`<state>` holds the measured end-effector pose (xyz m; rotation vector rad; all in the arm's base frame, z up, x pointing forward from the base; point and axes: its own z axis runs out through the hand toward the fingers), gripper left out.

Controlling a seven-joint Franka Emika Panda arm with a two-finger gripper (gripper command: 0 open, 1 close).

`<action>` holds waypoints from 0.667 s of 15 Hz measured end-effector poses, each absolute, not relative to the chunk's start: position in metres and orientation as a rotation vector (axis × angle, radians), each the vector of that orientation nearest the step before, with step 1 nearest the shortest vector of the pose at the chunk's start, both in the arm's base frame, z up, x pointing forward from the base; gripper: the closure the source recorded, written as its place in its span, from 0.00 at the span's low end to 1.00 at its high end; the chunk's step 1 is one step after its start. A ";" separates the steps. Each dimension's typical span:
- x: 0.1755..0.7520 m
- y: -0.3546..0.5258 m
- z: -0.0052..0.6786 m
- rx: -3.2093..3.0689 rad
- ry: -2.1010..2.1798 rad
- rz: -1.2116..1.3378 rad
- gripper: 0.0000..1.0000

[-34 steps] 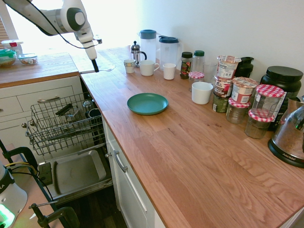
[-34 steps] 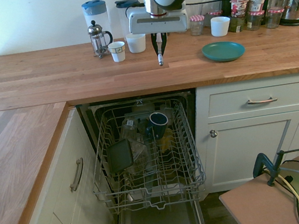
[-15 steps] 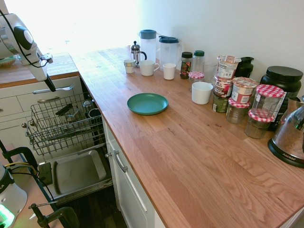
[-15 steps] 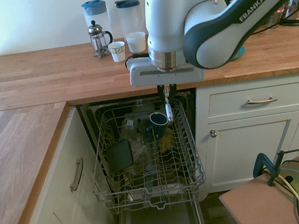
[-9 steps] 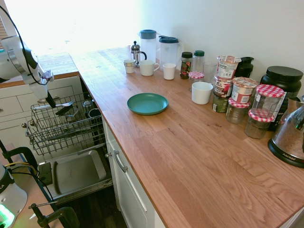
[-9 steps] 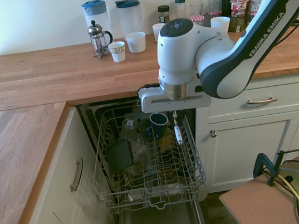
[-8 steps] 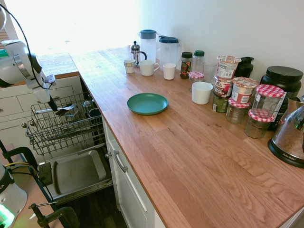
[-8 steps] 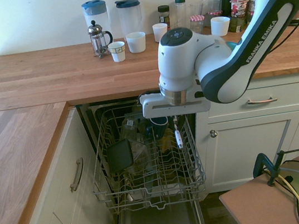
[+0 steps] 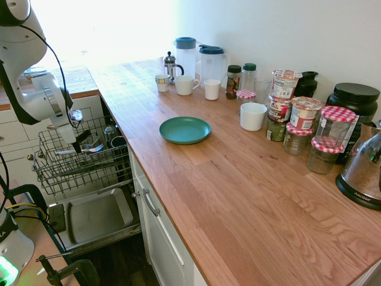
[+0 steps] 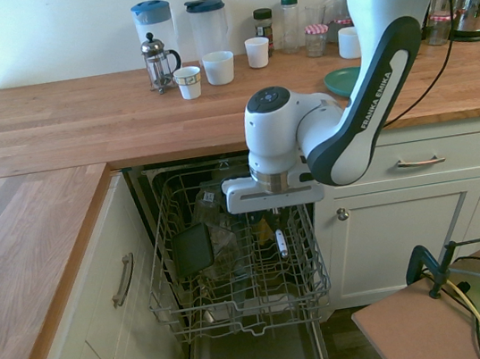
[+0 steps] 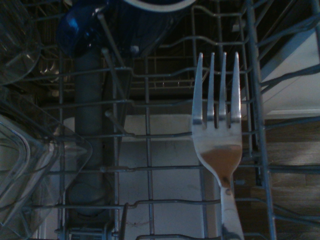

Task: Put the fork in the dishwasher

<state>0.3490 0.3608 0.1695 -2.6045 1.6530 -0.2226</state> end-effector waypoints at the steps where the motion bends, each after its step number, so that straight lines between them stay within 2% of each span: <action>1: 0.351 0.363 0.162 -2.612 1.650 -0.212 1.00; 7: 0.365 0.366 0.119 -2.626 1.670 -0.176 1.00; 8: 0.365 0.366 0.115 -2.627 1.674 -0.177 0.00; 10: 0.365 0.367 0.111 -2.627 1.674 -0.178 0.00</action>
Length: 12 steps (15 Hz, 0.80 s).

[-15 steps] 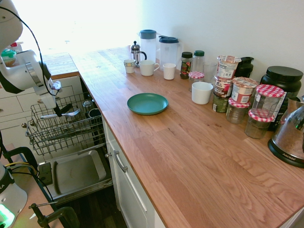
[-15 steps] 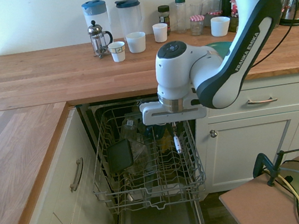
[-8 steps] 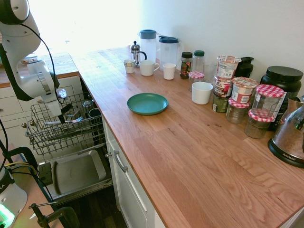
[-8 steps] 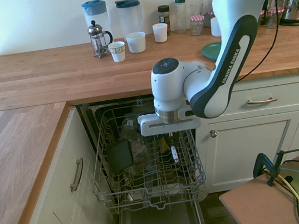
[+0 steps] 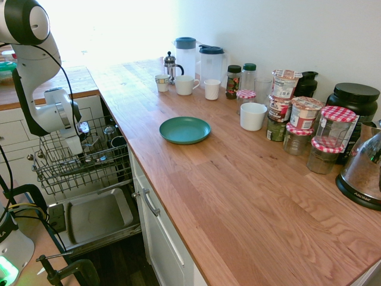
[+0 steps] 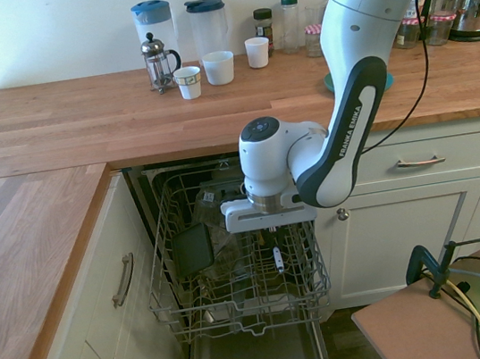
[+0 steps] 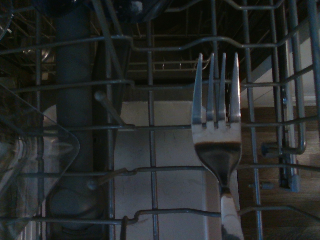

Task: Put the fork in the dishwasher

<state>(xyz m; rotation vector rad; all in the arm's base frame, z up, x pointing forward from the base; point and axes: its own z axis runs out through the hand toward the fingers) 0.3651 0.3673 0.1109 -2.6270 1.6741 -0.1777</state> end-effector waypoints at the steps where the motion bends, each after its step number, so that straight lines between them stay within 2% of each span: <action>1: 0.366 0.368 0.109 -2.627 1.673 -0.180 0.00; 12: 0.375 0.369 0.107 -2.631 1.670 -0.200 0.00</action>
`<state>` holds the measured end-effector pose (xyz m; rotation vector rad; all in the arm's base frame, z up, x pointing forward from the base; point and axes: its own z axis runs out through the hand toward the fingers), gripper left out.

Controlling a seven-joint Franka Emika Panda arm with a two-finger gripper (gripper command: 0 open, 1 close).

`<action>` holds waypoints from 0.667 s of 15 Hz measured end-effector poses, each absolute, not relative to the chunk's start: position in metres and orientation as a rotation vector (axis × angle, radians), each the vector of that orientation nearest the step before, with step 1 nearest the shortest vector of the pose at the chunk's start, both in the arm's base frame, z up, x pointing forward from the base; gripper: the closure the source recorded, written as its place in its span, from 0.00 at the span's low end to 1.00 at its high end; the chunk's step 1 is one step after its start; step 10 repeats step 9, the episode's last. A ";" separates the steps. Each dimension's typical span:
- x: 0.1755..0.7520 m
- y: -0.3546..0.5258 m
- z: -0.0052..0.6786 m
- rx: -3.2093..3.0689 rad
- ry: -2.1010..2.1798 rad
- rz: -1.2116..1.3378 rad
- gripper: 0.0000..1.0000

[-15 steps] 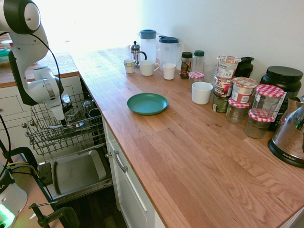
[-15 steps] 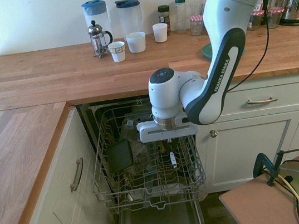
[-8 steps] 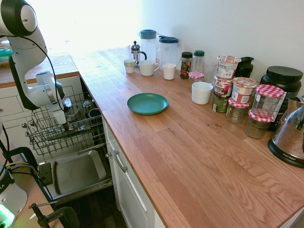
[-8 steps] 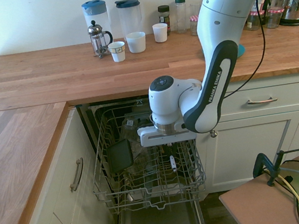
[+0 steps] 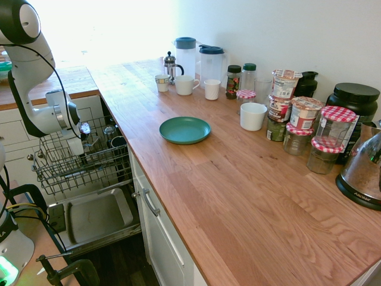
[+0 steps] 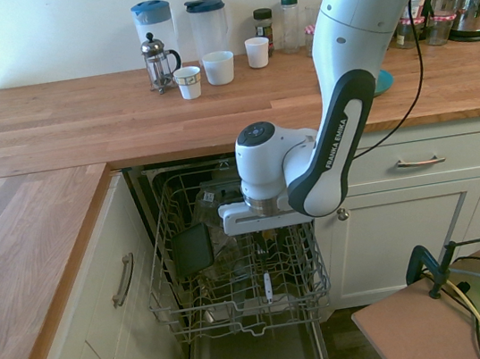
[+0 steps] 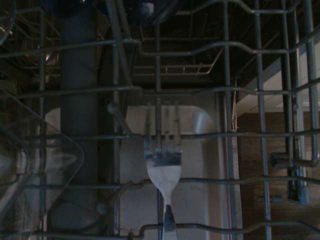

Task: Put the fork in the dishwasher

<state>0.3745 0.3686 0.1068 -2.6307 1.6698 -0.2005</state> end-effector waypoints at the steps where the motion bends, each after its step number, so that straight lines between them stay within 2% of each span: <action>1: 0.375 0.368 0.112 -2.623 1.668 -0.213 0.00; 9: 0.328 0.350 0.245 -2.535 1.643 -0.397 0.00; 10: 0.328 0.350 0.245 -2.535 1.643 -0.397 0.00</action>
